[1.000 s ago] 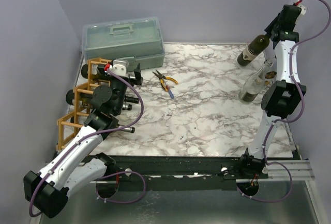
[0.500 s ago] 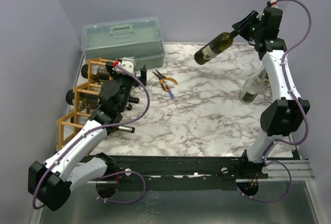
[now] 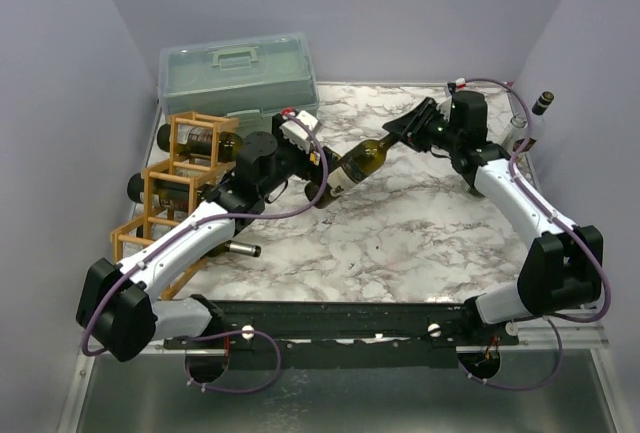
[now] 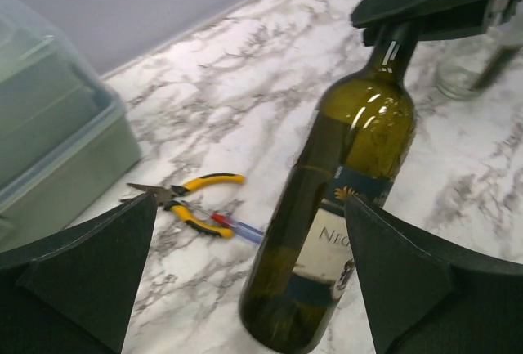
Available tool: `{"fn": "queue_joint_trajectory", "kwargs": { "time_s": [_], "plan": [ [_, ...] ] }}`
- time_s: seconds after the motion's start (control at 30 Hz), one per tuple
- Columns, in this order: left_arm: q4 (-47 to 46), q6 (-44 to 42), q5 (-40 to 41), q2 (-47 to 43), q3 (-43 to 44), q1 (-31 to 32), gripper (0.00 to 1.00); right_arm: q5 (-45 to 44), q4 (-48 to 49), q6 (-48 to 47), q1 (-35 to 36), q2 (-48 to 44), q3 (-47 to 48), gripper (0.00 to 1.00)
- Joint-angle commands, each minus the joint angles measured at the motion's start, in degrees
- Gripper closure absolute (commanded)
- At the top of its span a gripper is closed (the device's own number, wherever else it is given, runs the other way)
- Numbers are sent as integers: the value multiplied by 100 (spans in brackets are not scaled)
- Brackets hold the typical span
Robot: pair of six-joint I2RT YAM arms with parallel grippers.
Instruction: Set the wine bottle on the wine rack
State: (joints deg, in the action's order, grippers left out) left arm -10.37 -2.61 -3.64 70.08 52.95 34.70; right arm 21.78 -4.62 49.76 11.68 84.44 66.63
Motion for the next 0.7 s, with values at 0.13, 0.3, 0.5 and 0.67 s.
{"fn": "queue_joint_trajectory", "kwargs": {
  "time_s": [0.13,0.3,0.5,0.67],
  "plan": [
    [538,-291,-899,401,287,537,1,561,1322,948,154,-751,-403,100],
    [739,-594,-598,656,354,819,1,578,1376,1059,174,-951,-461,100],
    [1011,-1088,840,884,453,1150,1,820,1805,1548,233,-1178,-781,100],
    [961,-1283,1374,767,389,1159,2,898,1976,1779,320,-1285,-1008,100]
  ]
}}
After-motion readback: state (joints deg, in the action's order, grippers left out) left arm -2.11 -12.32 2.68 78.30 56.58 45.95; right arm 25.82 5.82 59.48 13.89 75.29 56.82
